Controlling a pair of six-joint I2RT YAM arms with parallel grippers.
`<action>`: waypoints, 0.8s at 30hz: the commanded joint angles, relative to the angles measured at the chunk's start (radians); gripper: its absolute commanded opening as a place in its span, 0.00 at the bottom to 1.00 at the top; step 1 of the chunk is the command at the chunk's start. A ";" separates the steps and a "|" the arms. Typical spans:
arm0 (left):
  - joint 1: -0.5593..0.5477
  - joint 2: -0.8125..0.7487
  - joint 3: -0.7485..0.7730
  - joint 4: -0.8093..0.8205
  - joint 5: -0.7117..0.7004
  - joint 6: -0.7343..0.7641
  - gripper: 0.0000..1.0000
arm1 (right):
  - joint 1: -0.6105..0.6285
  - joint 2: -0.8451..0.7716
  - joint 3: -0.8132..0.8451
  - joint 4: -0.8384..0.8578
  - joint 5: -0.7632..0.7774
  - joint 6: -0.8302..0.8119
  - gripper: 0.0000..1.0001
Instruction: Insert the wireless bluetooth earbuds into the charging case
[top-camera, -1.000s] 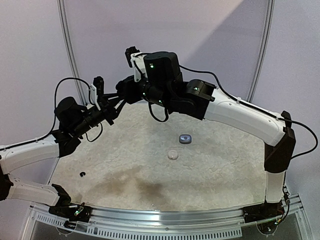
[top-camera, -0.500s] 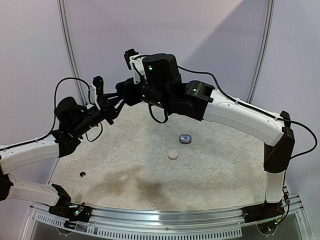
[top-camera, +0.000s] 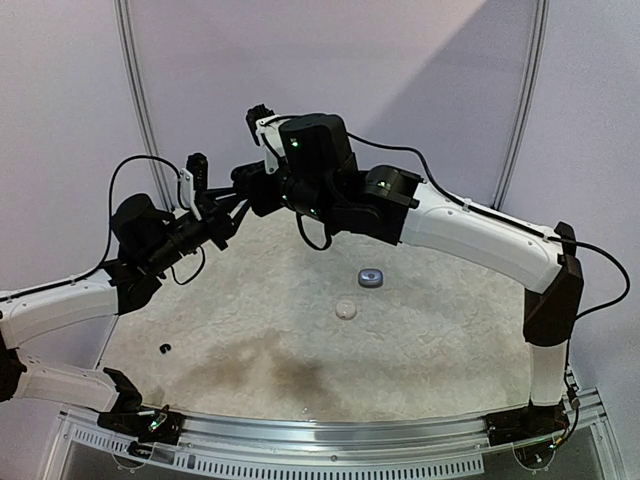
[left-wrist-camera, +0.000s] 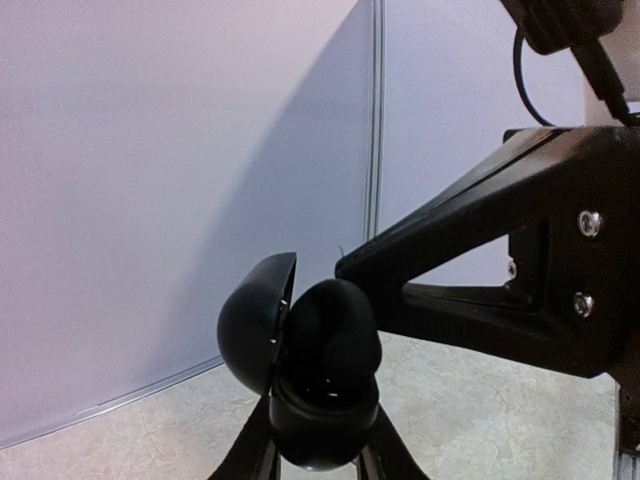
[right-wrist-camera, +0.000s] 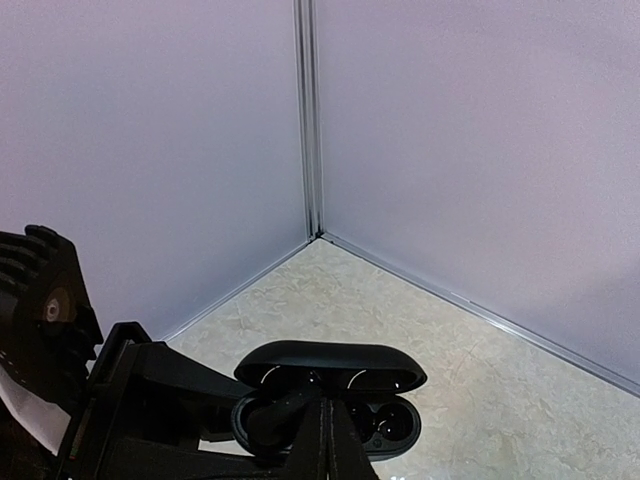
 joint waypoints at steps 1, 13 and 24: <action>-0.013 -0.018 0.026 0.017 0.019 0.015 0.00 | 0.001 0.033 -0.008 -0.034 0.007 -0.016 0.00; -0.013 -0.016 0.034 -0.010 0.031 0.022 0.00 | 0.002 0.102 0.089 -0.079 -0.006 0.028 0.00; -0.013 -0.014 0.037 -0.008 0.007 0.005 0.00 | 0.002 0.108 0.100 -0.140 -0.002 0.042 0.00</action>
